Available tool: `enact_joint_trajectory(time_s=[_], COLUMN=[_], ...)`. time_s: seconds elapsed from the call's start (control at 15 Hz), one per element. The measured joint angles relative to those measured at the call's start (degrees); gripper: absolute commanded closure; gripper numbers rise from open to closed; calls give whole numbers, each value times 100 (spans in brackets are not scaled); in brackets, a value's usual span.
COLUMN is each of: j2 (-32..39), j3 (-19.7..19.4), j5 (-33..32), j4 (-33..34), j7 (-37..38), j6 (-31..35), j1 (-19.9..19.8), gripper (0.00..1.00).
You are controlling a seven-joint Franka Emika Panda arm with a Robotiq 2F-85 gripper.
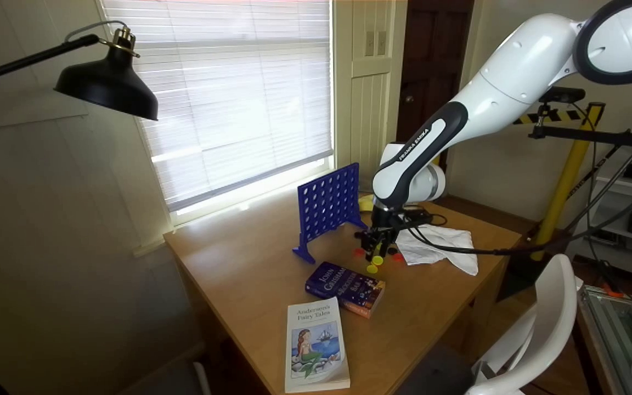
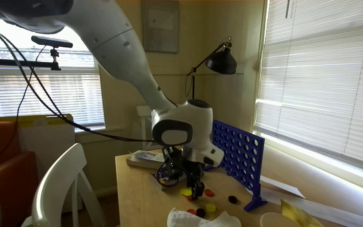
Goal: Put one yellow disc on the stacked discs
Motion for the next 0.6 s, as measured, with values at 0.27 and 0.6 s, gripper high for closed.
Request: enact_joint_trajectory(time_s=[0.27,0.6], j2=[-2,-78], j3=[-26,-113], j5=[-389,-1202], j4=[-16,-5], j7=[-498,-1181], j6=[31,157], j1=[75,171], gripper=[40,35])
